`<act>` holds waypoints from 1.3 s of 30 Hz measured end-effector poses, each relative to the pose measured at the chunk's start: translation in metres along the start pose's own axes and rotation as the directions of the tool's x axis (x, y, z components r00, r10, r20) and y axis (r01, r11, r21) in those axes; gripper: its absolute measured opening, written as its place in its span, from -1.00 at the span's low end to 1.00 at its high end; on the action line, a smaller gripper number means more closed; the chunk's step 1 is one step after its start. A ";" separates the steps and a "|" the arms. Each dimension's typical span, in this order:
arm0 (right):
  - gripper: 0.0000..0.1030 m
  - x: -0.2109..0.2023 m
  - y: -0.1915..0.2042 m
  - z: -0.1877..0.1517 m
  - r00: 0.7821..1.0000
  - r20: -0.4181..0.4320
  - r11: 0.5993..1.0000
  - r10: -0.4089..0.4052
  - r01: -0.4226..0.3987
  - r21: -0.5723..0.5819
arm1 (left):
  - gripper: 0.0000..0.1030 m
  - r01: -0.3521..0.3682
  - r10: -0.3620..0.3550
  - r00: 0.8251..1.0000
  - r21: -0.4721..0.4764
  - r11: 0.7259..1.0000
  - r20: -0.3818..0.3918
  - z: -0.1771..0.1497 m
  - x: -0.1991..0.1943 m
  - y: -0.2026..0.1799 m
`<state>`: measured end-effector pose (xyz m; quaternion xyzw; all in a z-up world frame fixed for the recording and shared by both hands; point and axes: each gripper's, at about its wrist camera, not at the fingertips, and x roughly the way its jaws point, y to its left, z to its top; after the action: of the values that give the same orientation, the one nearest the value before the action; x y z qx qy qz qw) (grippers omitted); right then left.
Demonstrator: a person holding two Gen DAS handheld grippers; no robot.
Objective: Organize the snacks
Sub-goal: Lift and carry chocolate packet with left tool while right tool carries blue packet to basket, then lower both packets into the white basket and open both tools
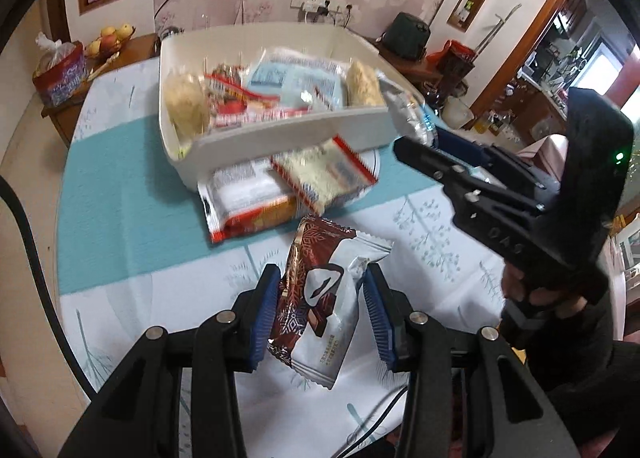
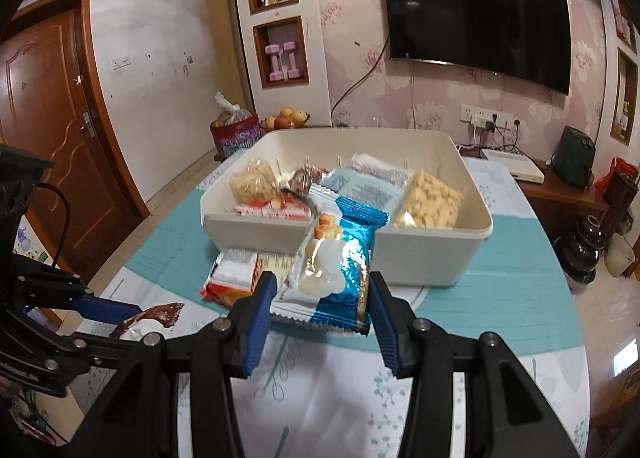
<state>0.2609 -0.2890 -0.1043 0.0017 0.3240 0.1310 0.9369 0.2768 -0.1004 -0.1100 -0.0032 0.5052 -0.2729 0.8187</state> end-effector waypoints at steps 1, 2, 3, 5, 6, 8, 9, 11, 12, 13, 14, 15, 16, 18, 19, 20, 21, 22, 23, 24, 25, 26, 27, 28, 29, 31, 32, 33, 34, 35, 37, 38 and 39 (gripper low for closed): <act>-0.10 0.001 0.000 0.004 1.000 0.008 1.000 0.002 -0.002 -0.001 | -0.19 0.000 0.000 1.000 -0.002 1.000 0.007 0.004 -0.003 0.000; -0.10 0.002 0.000 0.007 1.000 0.016 1.000 0.004 -0.004 -0.001 | -0.19 0.002 -0.002 1.000 -0.006 1.000 0.015 0.009 -0.006 0.000; -0.10 0.004 0.001 0.011 1.000 0.021 1.000 0.006 -0.006 -0.001 | -0.19 0.004 -0.003 1.000 -0.008 1.000 0.022 0.015 -0.007 0.001; -0.10 0.008 0.001 0.018 0.999 0.035 1.000 0.011 -0.011 0.002 | -0.19 -0.001 0.001 0.999 -0.006 1.000 0.044 0.025 -0.011 0.002; -0.10 0.010 0.000 0.021 0.999 0.040 1.000 0.013 -0.013 0.004 | -0.19 -0.008 0.009 0.998 -0.004 1.000 0.055 0.031 -0.013 0.003; -0.10 0.015 0.000 0.029 0.998 0.055 1.000 0.018 -0.019 0.006 | -0.19 -0.013 0.013 0.998 -0.009 1.000 0.067 0.041 -0.014 0.007; -0.10 0.018 0.000 0.032 0.998 0.060 1.000 0.021 -0.022 0.006 | -0.19 -0.013 0.013 0.997 -0.013 1.000 0.074 0.045 -0.015 0.009; -0.10 0.023 0.000 0.037 0.997 0.069 1.000 0.027 -0.027 0.005 | -0.19 -0.018 0.020 0.996 -0.021 1.000 0.092 0.054 -0.017 0.013; -0.10 0.026 -0.001 0.038 0.997 0.072 1.000 0.030 -0.030 0.005 | -0.19 -0.022 0.025 0.994 -0.024 0.999 0.103 0.059 -0.018 0.015; -0.10 0.029 -0.002 0.040 0.997 0.075 0.999 0.033 -0.034 0.007 | -0.19 -0.030 0.034 0.992 -0.033 0.999 0.120 0.066 -0.019 0.019; -0.10 0.034 -0.003 0.042 0.996 0.077 0.999 0.039 -0.040 0.011 | -0.19 -0.034 0.038 0.991 -0.039 0.999 0.130 0.070 -0.019 0.021; -0.10 0.038 -0.004 0.044 0.996 0.076 0.999 0.041 -0.043 0.015 | -0.19 -0.035 0.041 0.989 -0.045 0.998 0.142 0.075 -0.019 0.024; -0.10 0.044 -0.006 0.045 0.996 0.074 0.999 0.044 -0.045 0.021 | -0.19 -0.039 0.047 0.987 -0.053 0.998 0.153 0.080 -0.018 0.028; -0.10 0.052 -0.009 0.047 0.996 0.071 0.998 0.054 -0.056 0.033 | -0.19 -0.056 0.066 0.984 -0.067 0.996 0.168 0.088 -0.015 0.033; -0.10 0.058 -0.012 0.049 0.996 0.068 0.997 0.063 -0.066 0.048 | -0.19 -0.063 0.075 0.982 -0.074 0.995 0.173 0.093 -0.012 0.036; -0.10 0.061 -0.013 0.050 0.995 0.066 0.996 0.070 -0.074 0.058 | -0.19 -0.071 0.085 0.980 -0.084 0.994 0.178 0.097 -0.009 0.040; -0.10 0.067 -0.016 0.051 0.994 0.061 0.993 0.088 -0.093 0.078 | -0.19 -0.078 0.093 0.979 -0.089 0.993 0.180 0.101 -0.007 0.042; -0.10 0.071 -0.019 0.052 0.993 0.059 0.990 0.102 -0.107 0.093 | -0.19 -0.094 0.111 0.976 -0.096 0.991 0.189 0.107 -0.004 0.046; -0.10 0.078 -0.024 0.054 0.992 0.058 0.986 0.115 -0.121 0.113 | -0.19 -0.107 0.126 0.972 -0.101 0.989 0.197 0.111 -0.002 0.049; -0.10 0.081 -0.026 0.055 0.991 0.057 0.985 0.118 -0.124 0.124 | -0.19 -0.114 0.134 0.969 -0.107 0.988 0.206 0.114 -0.001 0.051; -0.10 0.086 -0.029 0.056 0.991 0.055 0.983 0.118 -0.125 0.133 | -0.19 -0.116 0.139 0.965 -0.115 0.987 0.222 0.118 0.000 0.054; -0.10 0.089 -0.031 0.057 0.992 0.053 0.983 0.116 -0.122 0.138 | -0.19 -0.116 0.142 0.962 -0.123 0.986 0.234 0.121 0.001 0.057; -0.10 0.093 -0.034 0.058 0.992 0.051 0.982 0.113 -0.119 0.144 | -0.19 -0.119 0.148 0.960 -0.131 0.984 0.239 0.124 0.003 0.060; -0.09 0.097 -0.036 0.059 0.993 0.050 0.982 0.111 -0.118 0.149 | -0.19 -0.125 0.157 0.957 -0.142 0.982 0.243 0.128 0.007 0.063; -0.08 0.100 -0.038 0.060 0.993 0.049 0.981 0.110 -0.117 0.154 | -0.18 -0.127 0.161 0.956 -0.149 0.981 0.245 0.131 0.009 0.065; -0.08 0.105 -0.041 0.060 0.993 0.045 0.980 0.108 -0.114 0.163 | -0.16 -0.139 0.174 0.952 -0.153 0.978 0.251 0.135 0.016 0.068; -0.08 0.107 -0.043 0.060 0.993 0.043 0.979 0.108 -0.113 0.167 | -0.15 -0.145 0.181 0.950 -0.154 0.977 0.254 0.137 0.018 0.068; -0.08 0.108 -0.044 0.060 0.993 0.042 0.979 0.106 -0.112 0.171 | -0.09 -0.157 0.193 0.946 -0.156 0.975 0.260 0.137 0.021 0.068; -0.08 0.110 -0.045 0.060 0.994 0.038 0.978 0.103 -0.108 0.176 | -0.08 -0.168 0.205 0.943 -0.155 0.973 0.264 0.138 0.024 0.069; -0.06 0.110 -0.046 0.060 0.994 0.036 0.978 0.101 -0.106 0.179 | -0.04 -0.180 0.216 0.941 -0.154 0.972 0.262 0.138 0.027 0.068; -0.04 0.111 -0.046 0.059 0.997 0.022 0.982 0.077 -0.079 0.173 | 0.07 -0.191 0.224 0.943 -0.152 0.970 0.247 0.138 0.031 0.068; 0.01 0.111 -0.047 0.060 0.997 0.023 0.982 0.078 -0.080 0.172 | 0.09 -0.191 0.225 0.944 -0.154 0.969 0.244 0.137 0.032 0.067; 0.06 0.111 -0.048 0.060 0.995 0.028 0.980 0.092 -0.095 0.176 | 0.10 -0.191 0.226 0.943 -0.159 0.969 0.243 0.137 0.032 0.068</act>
<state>0.3928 -0.3028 -0.1278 0.1017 0.3246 0.1455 0.9291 0.4314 -0.0943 -0.0879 -0.0401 0.4085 -0.1475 0.8999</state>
